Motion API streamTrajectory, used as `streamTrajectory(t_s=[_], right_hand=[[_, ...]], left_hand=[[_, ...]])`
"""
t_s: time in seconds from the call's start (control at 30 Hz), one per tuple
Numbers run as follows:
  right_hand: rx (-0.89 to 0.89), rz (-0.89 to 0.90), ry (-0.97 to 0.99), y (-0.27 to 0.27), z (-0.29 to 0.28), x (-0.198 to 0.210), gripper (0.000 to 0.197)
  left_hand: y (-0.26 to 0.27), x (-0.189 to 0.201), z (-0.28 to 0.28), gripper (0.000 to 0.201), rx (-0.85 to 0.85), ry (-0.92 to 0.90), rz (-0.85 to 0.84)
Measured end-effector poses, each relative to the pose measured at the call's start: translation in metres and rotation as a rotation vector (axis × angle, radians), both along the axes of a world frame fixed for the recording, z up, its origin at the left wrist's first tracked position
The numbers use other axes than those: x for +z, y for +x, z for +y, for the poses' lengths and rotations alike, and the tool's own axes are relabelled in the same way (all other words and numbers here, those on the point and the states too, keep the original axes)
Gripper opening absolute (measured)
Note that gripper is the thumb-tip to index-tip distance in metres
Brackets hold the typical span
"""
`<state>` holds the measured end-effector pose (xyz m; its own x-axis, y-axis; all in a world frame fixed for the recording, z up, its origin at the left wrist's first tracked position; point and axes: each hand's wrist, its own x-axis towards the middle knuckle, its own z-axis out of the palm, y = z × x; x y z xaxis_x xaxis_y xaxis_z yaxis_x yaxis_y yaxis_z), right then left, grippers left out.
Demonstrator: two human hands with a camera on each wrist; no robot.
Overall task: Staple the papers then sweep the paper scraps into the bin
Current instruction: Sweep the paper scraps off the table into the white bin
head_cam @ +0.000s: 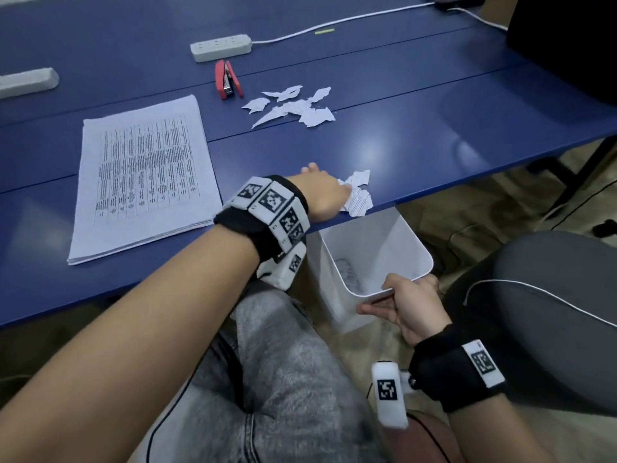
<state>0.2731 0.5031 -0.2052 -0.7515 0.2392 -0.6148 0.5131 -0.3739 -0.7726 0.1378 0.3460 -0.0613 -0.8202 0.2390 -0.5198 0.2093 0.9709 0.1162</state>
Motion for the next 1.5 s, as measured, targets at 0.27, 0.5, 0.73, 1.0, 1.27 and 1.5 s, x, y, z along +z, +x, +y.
streamTrajectory(t_s=[0.27, 0.5, 0.73, 1.0, 1.27, 1.5], right_hand=[[-0.005, -0.010, -0.006, 0.002, 0.004, -0.001, 0.058], [-0.004, -0.020, -0.010, -0.001, 0.004, 0.005, 0.057], [-0.016, -0.017, -0.021, -0.002, 0.003, 0.002, 0.056], [-0.008, -0.022, -0.036, 0.008, -0.002, -0.005, 0.060], [-0.014, -0.029, -0.019, 0.010, -0.001, -0.003, 0.059], [-0.006, -0.076, -0.016, -0.006, 0.005, 0.003, 0.054]], left_hand=[[-0.035, 0.018, 0.032, 0.057, -0.114, 0.011, 0.158], [-0.071, 0.016, 0.046, 0.044, -0.269, -0.096, 0.067], [-0.023, 0.012, 0.030, 0.063, -0.106, 0.076, 0.013], [0.051, 0.012, 0.040, 0.054, -0.250, 0.110, -0.024], [0.037, 0.028, 0.038, 0.058, -0.244, 0.144, 0.019], [-0.087, 0.036, -0.019, 0.051, -0.060, 0.050, 0.289]])
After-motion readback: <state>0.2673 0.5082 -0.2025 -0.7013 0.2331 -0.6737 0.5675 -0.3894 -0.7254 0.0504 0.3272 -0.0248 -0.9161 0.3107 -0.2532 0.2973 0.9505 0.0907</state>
